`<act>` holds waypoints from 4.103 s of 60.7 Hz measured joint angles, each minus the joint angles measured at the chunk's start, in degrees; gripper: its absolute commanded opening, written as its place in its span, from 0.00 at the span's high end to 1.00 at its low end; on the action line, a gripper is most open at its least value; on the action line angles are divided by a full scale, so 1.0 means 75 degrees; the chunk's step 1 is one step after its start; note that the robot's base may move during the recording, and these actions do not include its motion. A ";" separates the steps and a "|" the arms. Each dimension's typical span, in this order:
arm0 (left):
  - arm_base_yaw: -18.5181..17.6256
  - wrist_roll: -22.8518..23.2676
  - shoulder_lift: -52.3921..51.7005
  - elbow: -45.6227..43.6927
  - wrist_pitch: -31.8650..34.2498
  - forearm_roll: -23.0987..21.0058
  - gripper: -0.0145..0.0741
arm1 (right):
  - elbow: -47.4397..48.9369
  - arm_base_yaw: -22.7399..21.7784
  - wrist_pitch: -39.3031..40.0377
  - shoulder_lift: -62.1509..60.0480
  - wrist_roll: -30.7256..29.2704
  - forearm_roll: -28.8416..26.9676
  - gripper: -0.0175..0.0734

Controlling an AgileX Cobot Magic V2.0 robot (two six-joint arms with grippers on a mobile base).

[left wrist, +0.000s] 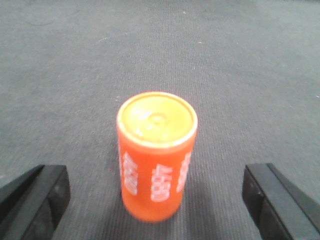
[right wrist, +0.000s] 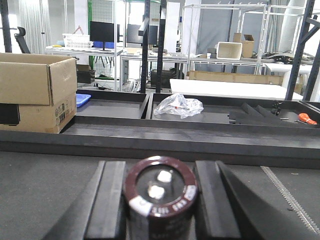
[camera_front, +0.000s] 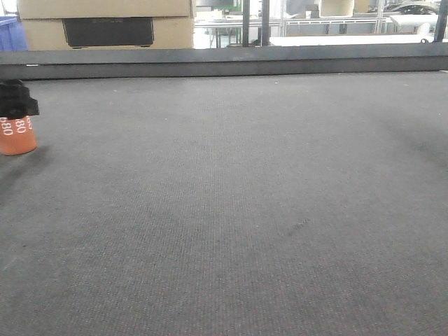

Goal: Place cylindrical capacitor in blue bin on shelf

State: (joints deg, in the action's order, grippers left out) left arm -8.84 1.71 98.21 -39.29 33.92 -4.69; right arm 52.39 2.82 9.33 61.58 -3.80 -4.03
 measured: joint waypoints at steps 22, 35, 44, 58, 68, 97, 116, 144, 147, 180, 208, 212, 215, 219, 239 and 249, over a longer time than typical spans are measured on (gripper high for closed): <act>0.0000 0.0012 0.1174 -0.0915 0.0250 -0.0284 0.15 | 0.0000 0.0000 0.0000 0.0000 0.0000 0.0000 0.95; 0.0000 0.0012 0.1565 -0.1256 0.0286 -0.0301 0.17 | 0.0000 0.0000 0.0000 0.0000 0.0000 0.0047 0.95; 0.0000 0.0012 0.1565 -0.1287 0.0301 -0.0319 0.33 | 0.0000 0.0000 0.0000 0.0000 0.0000 0.0047 0.95; 0.0000 0.0018 0.1517 -0.1287 0.0137 -0.0347 0.96 | 0.0000 0.0000 -0.0018 0.0000 0.0000 0.0047 0.95; 0.0000 0.0031 0.0904 -0.1287 -0.0713 -0.0374 0.96 | 0.0000 0.0000 -0.0018 0.0000 0.0000 0.0047 0.95; 0.0000 0.0031 -0.3143 -0.1982 -0.6278 0.0264 0.96 | 0.0065 0.0000 -0.3145 -0.0049 0.0000 0.0047 0.95; 0.0000 0.0031 -0.5370 -0.2121 -0.8403 0.1219 0.96 | -0.0128 0.0485 -0.3815 -0.0647 0.0000 0.0283 0.95; 0.0000 0.0031 -0.7144 -0.2121 -0.9779 0.1380 0.96 | -0.0304 0.0702 -0.4940 -0.2406 0.0000 0.0305 0.95; 0.0000 0.0031 -0.7223 -0.2121 -0.9878 0.1380 0.96 | -0.0304 0.0702 -0.5018 -0.2630 0.0000 0.0305 0.95; 0.0000 0.0031 -0.7373 -0.2121 -0.9910 0.1380 0.96 | -0.0304 0.0702 -0.5130 -0.3937 0.0000 0.0305 0.95; 0.0000 0.0031 -0.7373 -0.2121 -0.9910 0.1380 0.96 | -0.0304 0.0702 -0.5130 -0.3937 0.0000 0.0305 0.95; 0.0000 0.0031 -0.7373 -0.2121 -0.9910 0.1380 0.96 | -0.0304 0.0702 -0.5130 -0.3937 0.0000 0.0305 0.95; 0.0000 0.0031 -0.7373 -0.2121 -0.9910 0.1380 0.96 | -0.0304 0.0702 -0.5130 -0.3937 0.0000 0.0305 0.95; 0.0000 0.0031 -0.7373 -0.2121 -0.9910 0.1380 0.96 | -0.0304 0.0702 -0.5130 -0.3937 0.0000 0.0305 0.95; 0.0000 0.0031 -0.7373 -0.2121 -0.9910 0.1380 0.96 | -0.0304 0.0702 -0.5130 -0.3937 0.0000 0.0305 0.95; 0.0000 0.0031 -0.7373 -0.2121 -0.9910 0.1404 0.96 | -0.0304 0.0702 -0.5130 -0.3937 0.0000 0.0305 0.95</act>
State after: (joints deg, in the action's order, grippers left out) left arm -8.84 1.94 42.91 -55.20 -40.41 5.84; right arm 50.11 8.09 -29.14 32.05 -3.80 -1.75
